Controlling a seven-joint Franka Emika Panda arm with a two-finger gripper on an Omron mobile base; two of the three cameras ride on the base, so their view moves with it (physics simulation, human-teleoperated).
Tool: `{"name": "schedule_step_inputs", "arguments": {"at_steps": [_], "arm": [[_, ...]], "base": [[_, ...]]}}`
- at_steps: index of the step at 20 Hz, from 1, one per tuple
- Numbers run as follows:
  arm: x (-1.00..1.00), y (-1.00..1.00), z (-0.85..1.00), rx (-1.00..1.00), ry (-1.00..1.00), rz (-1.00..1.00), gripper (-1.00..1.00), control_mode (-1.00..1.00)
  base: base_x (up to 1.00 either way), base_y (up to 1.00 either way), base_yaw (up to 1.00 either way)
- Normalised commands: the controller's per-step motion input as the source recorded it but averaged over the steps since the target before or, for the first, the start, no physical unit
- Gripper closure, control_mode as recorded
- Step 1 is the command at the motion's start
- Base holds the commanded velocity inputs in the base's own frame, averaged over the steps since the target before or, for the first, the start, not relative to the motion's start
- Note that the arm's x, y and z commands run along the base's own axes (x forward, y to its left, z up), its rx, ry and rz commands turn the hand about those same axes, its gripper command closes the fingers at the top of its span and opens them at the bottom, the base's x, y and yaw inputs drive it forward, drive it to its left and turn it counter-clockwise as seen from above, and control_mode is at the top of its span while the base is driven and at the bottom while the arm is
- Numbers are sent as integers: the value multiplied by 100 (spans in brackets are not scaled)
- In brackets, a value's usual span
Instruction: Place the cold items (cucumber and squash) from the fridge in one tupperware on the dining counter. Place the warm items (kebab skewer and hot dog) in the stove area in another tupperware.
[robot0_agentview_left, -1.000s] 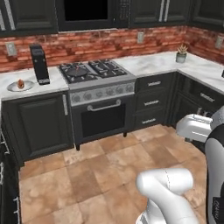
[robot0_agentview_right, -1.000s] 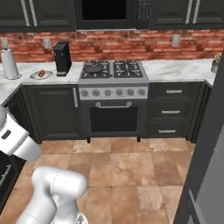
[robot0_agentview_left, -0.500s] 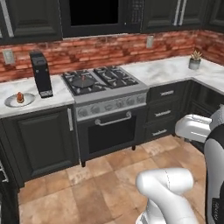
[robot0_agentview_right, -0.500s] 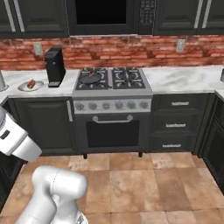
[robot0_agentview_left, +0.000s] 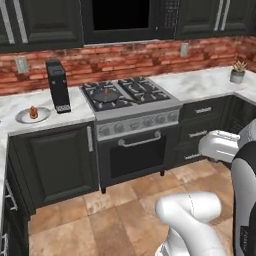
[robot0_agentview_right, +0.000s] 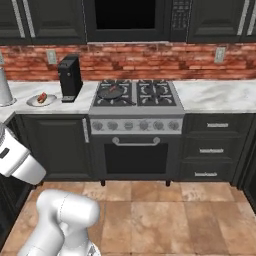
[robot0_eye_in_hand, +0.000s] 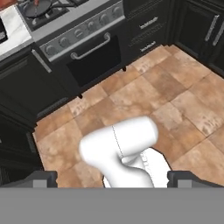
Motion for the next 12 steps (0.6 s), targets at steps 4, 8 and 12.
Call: {"name": "schedule_step_inputs", "arguments": {"at_steps": [4,8,12], "arm": [[0,0,0,0,0,0,-100,100],[0,0,0,0,0,0,-100,100],[0,0,0,0,0,0,-100,100]], "base": [[42,29,35],[55,24,36],[67,20,32]]}}
